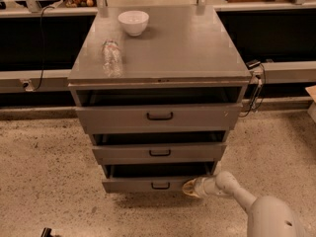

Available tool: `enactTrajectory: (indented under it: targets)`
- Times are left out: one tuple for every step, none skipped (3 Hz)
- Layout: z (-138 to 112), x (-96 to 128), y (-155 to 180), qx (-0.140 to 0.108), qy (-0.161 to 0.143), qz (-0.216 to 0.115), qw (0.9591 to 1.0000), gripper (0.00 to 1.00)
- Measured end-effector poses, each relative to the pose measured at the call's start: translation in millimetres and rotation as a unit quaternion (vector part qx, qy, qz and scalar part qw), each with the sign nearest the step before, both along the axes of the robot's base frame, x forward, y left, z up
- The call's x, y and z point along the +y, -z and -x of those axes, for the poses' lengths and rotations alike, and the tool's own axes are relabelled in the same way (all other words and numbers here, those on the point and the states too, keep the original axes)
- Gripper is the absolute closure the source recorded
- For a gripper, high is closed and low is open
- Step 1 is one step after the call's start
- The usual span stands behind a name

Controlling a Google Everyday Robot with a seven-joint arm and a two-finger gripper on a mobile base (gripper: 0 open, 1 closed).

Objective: Close bottom drawer

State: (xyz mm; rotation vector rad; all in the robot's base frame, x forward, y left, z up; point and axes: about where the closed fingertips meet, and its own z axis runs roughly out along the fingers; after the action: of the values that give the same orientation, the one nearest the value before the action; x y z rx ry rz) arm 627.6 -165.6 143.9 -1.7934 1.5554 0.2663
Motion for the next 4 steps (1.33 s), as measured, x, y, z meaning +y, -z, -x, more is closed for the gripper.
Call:
enactTrajectory:
  targets:
    - [5,14,9,0.016,-0.021,-0.010,0.9996,1.00]
    - [7,28,17,0.029,-0.035,-0.039,0.9982,1.00]
    - [3,39,21,0.031,-0.045,-0.057,0.9969,1.00]
    - [-1,44,22,0.027,-0.047,-0.066,0.9963,1.00]
